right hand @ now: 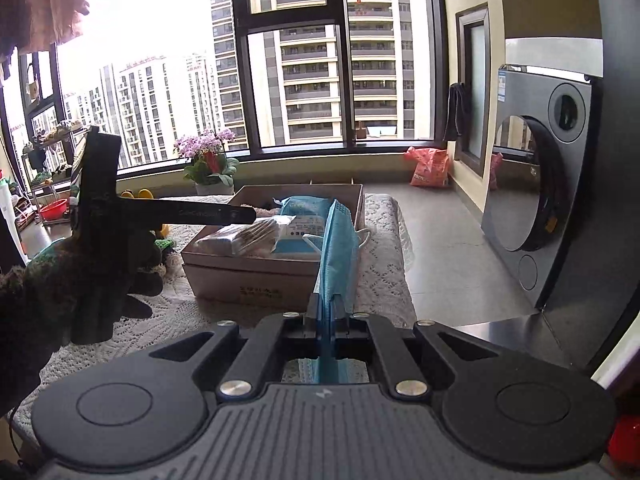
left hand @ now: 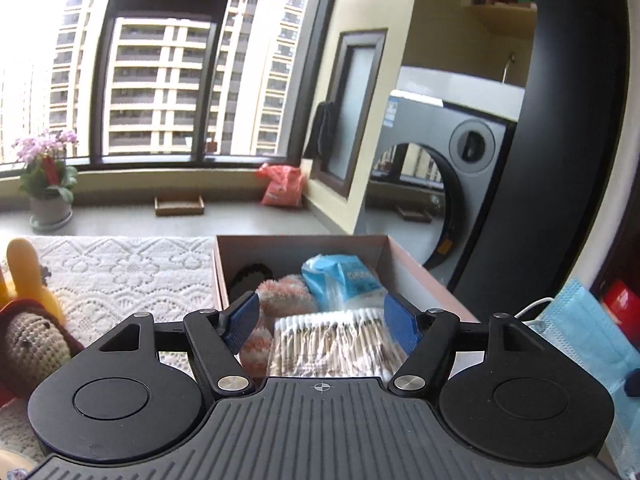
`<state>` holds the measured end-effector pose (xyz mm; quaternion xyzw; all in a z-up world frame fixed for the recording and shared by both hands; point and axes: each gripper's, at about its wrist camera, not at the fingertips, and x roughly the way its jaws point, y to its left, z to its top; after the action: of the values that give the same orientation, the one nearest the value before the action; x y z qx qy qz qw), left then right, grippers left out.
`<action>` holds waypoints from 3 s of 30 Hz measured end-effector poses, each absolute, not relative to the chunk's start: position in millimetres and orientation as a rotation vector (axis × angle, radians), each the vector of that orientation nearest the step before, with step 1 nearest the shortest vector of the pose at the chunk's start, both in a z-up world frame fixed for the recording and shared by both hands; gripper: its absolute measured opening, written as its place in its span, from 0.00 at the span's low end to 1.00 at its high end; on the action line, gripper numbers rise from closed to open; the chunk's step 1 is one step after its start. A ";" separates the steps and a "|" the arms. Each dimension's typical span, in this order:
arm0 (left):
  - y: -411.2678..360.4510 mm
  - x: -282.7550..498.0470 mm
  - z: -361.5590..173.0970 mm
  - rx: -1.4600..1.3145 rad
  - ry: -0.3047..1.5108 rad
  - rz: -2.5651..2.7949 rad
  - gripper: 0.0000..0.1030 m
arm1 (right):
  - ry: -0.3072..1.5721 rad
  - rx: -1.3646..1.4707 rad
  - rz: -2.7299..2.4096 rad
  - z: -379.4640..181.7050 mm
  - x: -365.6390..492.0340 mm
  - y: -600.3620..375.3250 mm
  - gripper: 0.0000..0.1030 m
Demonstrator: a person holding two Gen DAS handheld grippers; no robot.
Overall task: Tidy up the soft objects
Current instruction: 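Lower the swab pack into the box with the left tool while the right drops the mask in, then move the left tool toward the beige round case beside the doll, then grasp the red card beside the doll with the right tool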
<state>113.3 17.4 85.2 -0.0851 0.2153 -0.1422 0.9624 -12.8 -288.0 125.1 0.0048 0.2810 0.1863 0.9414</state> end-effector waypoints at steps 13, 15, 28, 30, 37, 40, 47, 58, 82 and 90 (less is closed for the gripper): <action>9.1 109.2 66.1 -0.185 0.611 -0.475 0.44 | 0.702 0.070 0.398 108.3 199.5 -211.0 0.04; 13.4 121.4 60.3 -0.227 0.627 -0.467 0.44 | 0.762 0.039 0.384 88.3 207.9 -204.5 0.04; 56.8 99.5 70.6 -0.296 0.535 -0.422 0.43 | 0.750 -0.257 0.367 82.7 168.8 -179.3 0.34; 78.3 71.9 71.7 -0.294 0.505 -0.364 0.43 | 0.701 -0.264 0.376 97.3 157.3 -177.9 0.61; 161.2 -6.9 63.3 -0.326 0.438 -0.026 0.43 | 0.558 -0.225 0.519 137.6 123.2 -128.6 0.89; 193.2 -15.4 51.6 -0.366 0.480 0.056 0.43 | 0.585 -0.226 0.645 134.9 116.5 -76.0 0.90; 237.6 -39.0 31.8 -0.493 0.515 0.066 0.43 | 0.716 -0.366 0.782 90.8 124.3 48.6 0.89; 292.0 51.8 43.9 -0.454 0.562 -0.065 0.43 | 0.722 -0.469 0.791 71.8 133.5 88.3 0.89; 330.8 -28.7 25.4 -0.607 0.343 0.238 0.43 | 0.682 -0.620 0.598 54.4 106.9 210.3 0.56; 321.9 -24.1 27.7 -0.578 0.338 0.210 0.43 | 0.670 -0.505 0.679 108.5 87.6 155.3 0.04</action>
<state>-24.1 321.9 27.7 -0.2833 0.1654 0.1027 0.9391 87.6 155.3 108.5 -0.2405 0.3188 0.3233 0.8579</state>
